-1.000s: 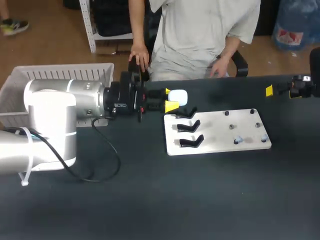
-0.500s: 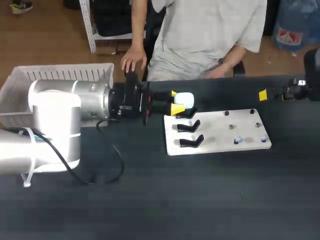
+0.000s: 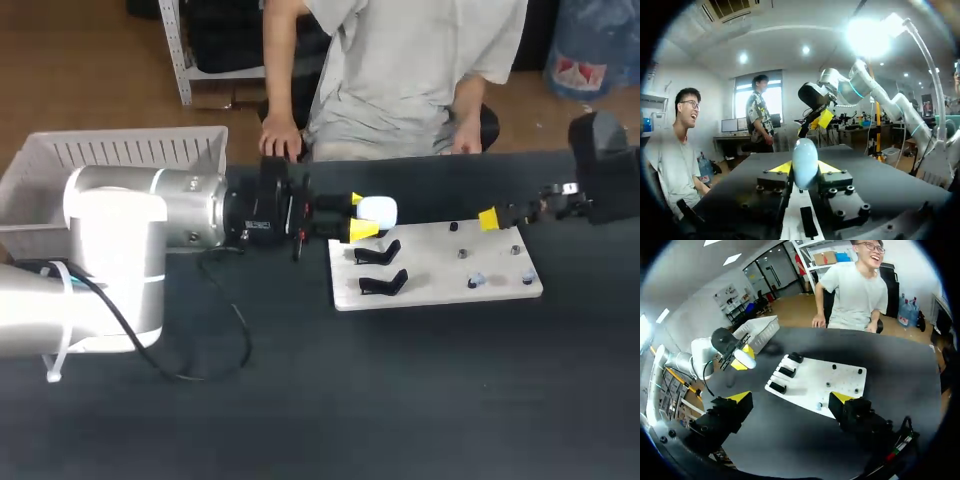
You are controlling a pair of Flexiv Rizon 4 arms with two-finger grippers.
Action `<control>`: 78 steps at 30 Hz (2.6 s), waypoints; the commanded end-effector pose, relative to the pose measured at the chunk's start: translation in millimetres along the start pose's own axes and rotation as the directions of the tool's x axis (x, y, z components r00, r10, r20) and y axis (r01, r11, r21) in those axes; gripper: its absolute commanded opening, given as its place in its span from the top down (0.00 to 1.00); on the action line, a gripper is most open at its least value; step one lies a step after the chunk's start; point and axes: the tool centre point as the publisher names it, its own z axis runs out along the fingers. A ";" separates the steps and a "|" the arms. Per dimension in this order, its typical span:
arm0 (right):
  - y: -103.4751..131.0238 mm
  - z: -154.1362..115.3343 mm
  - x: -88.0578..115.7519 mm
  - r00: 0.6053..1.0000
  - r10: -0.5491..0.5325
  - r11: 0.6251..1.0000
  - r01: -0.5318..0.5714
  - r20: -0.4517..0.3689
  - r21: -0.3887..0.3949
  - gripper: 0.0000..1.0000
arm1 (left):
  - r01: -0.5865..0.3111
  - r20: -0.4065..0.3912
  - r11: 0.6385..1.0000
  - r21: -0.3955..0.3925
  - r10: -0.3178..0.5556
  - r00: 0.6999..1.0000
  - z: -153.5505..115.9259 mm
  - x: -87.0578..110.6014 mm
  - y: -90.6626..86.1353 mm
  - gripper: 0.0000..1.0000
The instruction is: Pick up each earbud case from the left stands, insert the matching earbuds, close the lid, and place the case in the box.
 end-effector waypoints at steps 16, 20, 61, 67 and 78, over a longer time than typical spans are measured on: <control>41.6 20.7 6.1 0.998 -0.024 1.000 0.025 -0.064 0.001 0.00 | 0.037 -0.009 0.999 -0.014 -0.037 0.999 3.3 9.6 -11.6 1.00; 43.8 23.8 7.0 0.997 -0.027 1.000 0.027 -0.077 0.000 0.00 | 0.049 -0.015 0.999 -0.011 -0.049 0.999 4.4 11.1 -12.4 1.00; 68.6 92.0 -12.6 0.977 -0.044 0.998 0.032 -0.209 -0.058 0.00 | 0.048 0.014 0.999 -0.024 -0.048 0.999 3.9 11.6 -12.2 1.00; 66.2 96.1 -13.2 0.975 -0.043 0.998 0.031 -0.218 -0.057 0.00 | 0.048 0.014 0.999 -0.024 -0.048 0.999 3.9 11.6 -12.2 1.00; 62.6 97.3 -15.0 0.975 -0.037 0.998 0.026 -0.219 -0.049 0.00 | 0.048 0.014 0.999 -0.024 -0.048 0.999 3.9 11.6 -12.2 1.00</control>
